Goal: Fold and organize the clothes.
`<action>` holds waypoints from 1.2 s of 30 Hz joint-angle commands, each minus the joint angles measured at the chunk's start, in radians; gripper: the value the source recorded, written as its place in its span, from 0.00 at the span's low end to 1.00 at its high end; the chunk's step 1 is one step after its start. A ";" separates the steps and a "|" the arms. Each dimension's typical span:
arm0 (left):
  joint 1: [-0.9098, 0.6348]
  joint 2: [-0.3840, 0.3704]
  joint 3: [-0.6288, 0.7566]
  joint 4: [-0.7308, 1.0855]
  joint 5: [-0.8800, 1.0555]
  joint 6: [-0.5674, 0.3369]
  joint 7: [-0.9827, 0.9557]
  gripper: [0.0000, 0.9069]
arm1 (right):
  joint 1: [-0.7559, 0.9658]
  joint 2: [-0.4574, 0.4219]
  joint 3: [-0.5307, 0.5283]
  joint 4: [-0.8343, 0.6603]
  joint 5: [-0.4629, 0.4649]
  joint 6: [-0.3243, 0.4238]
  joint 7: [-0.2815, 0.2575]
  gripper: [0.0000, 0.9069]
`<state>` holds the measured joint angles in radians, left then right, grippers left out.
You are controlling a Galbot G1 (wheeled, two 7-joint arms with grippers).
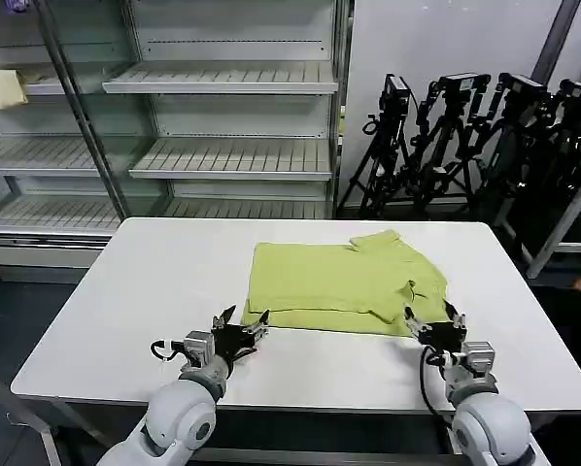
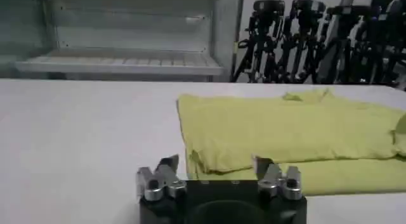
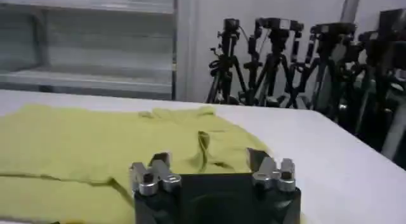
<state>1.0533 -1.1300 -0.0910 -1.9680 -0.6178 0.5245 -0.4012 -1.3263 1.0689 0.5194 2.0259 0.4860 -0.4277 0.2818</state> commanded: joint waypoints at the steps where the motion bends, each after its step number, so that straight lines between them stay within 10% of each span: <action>1: -0.023 -0.022 0.009 0.068 0.014 -0.001 -0.001 1.00 | -0.060 0.002 0.078 -0.004 0.063 -0.045 0.019 1.00; 3: -0.024 -0.024 0.012 0.071 0.016 -0.004 -0.002 1.00 | -0.060 0.002 0.080 -0.006 0.091 -0.050 0.025 1.00; 5: -0.025 -0.025 0.014 0.074 0.019 -0.016 -0.004 0.02 | -0.059 0.005 0.081 -0.006 0.113 -0.059 0.032 1.00; 10: -0.023 -0.022 0.021 0.082 0.019 -0.019 -0.002 0.02 | -0.036 0.013 0.074 -0.034 0.168 -0.067 0.054 1.00; 15: -0.029 -0.024 0.022 0.099 0.016 -0.018 -0.003 0.02 | -0.014 0.018 0.064 -0.043 0.201 -0.066 0.072 0.00; 36: 0.030 -0.001 0.007 0.033 -0.004 -0.017 0.005 0.02 | -0.066 0.026 0.065 0.038 0.216 -0.052 0.066 0.00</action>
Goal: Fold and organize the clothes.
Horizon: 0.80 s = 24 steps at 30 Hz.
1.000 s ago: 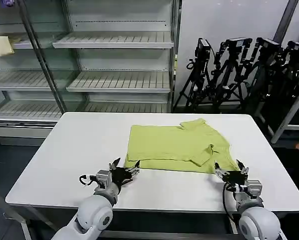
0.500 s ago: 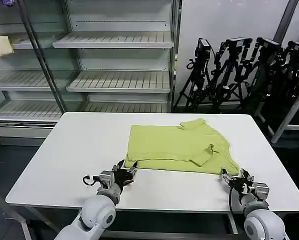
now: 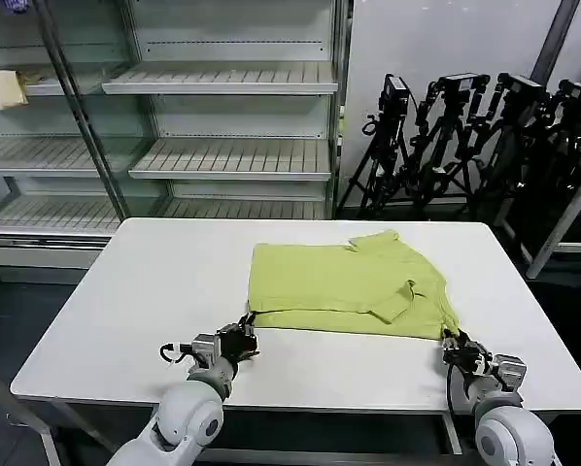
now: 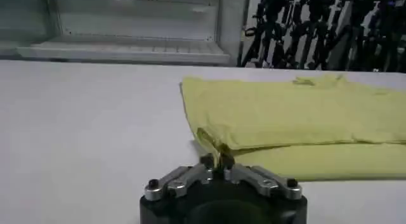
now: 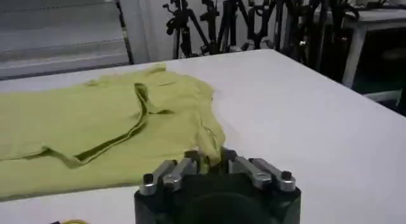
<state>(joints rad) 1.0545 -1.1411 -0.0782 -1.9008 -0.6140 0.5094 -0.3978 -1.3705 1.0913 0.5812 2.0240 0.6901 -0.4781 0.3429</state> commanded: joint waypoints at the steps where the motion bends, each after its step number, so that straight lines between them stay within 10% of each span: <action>1: 0.035 0.016 -0.010 -0.045 -0.011 -0.002 0.001 0.02 | -0.031 0.008 0.003 0.053 0.010 -0.002 0.007 0.00; 24: 0.475 0.109 -0.204 -0.370 0.013 -0.005 0.000 0.02 | -0.358 0.075 0.045 0.349 -0.091 -0.012 -0.005 0.00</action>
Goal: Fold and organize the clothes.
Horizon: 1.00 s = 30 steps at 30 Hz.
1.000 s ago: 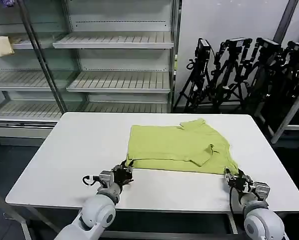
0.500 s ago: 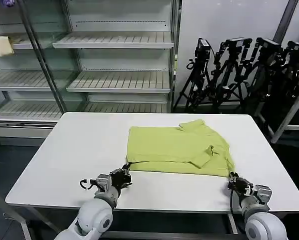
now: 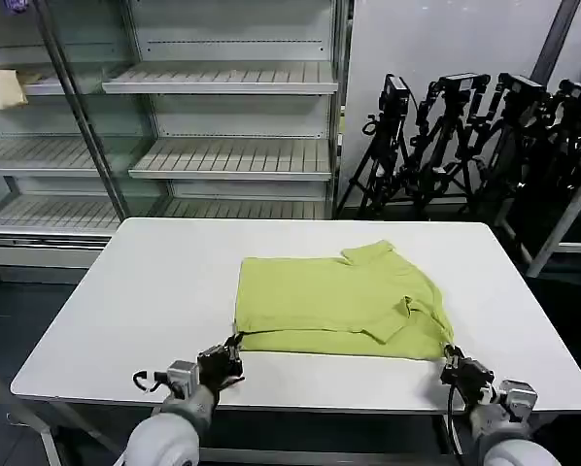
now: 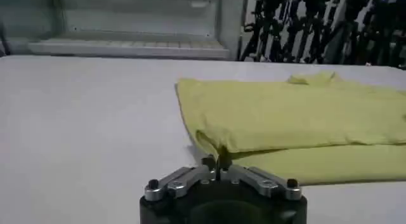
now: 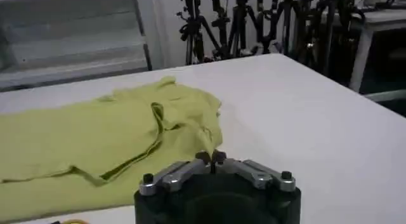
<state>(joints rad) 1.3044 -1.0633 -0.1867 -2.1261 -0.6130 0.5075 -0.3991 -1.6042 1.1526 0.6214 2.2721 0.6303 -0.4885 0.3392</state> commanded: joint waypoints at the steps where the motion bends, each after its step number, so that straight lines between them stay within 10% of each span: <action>1: 0.235 0.035 -0.100 -0.151 0.016 -0.002 0.002 0.02 | -0.131 0.013 0.004 0.106 -0.034 -0.003 0.000 0.00; 7: 0.252 0.038 -0.131 -0.168 0.016 0.009 0.004 0.02 | -0.155 0.014 -0.011 0.119 -0.096 -0.017 -0.015 0.00; 8: 0.254 0.041 -0.135 -0.171 0.015 0.012 0.006 0.02 | -0.154 0.012 -0.012 0.118 -0.100 -0.022 -0.015 0.83; 9: 0.255 0.045 -0.142 -0.173 0.015 0.022 0.010 0.02 | -0.152 0.010 -0.011 0.119 -0.107 -0.031 -0.017 1.00; 11: 0.254 0.052 -0.152 -0.177 0.016 0.034 0.013 0.33 | -0.150 0.008 -0.007 0.123 -0.112 -0.027 -0.019 1.00; 13: 0.250 0.058 -0.167 -0.183 0.015 0.040 0.013 1.00 | -0.148 0.004 0.004 0.133 -0.121 -0.025 -0.024 1.00; 22: 0.165 0.079 -0.247 -0.176 -0.057 0.052 0.003 1.00 | -0.051 -0.072 0.060 0.136 -0.185 0.007 -0.067 1.00; 30: -0.090 0.072 -0.135 -0.025 -0.119 0.067 -0.043 1.00 | 0.332 -0.142 -0.095 -0.081 -0.068 -0.023 0.022 1.00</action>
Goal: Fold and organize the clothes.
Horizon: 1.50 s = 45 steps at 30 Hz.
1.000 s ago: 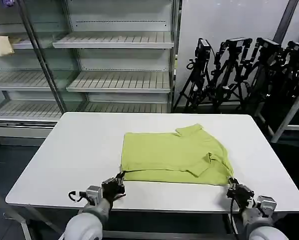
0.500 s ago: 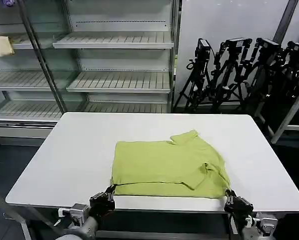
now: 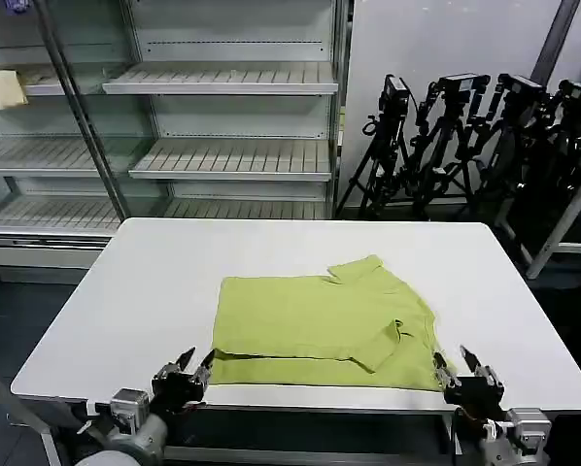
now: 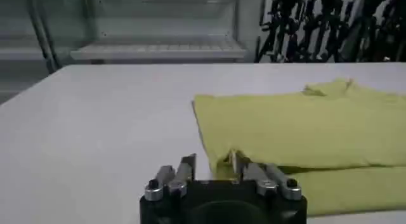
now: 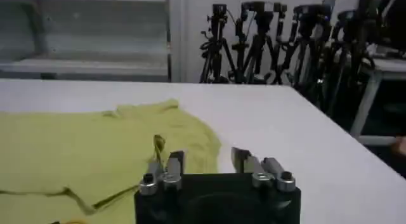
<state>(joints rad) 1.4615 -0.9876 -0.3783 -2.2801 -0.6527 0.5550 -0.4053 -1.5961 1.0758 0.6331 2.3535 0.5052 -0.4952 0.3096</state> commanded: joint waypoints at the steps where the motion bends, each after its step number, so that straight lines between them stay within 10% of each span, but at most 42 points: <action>1: -0.264 -0.005 0.065 0.143 -0.087 0.021 -0.051 1.00 | 0.359 -0.067 -0.130 -0.189 0.065 -0.019 0.056 1.00; 8: -0.476 0.019 0.191 0.283 -0.094 0.022 -0.090 1.00 | 0.618 -0.066 -0.307 -0.368 0.202 -0.060 0.158 1.00; 45: -0.843 -0.069 0.467 0.664 -0.162 0.025 -0.111 1.00 | 1.116 0.061 -0.600 -0.990 0.367 -0.084 0.156 1.00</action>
<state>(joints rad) 0.7014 -1.0381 0.0153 -1.7327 -0.8059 0.5785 -0.5135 -0.5893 1.1062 0.0943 1.5227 0.8477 -0.5761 0.4724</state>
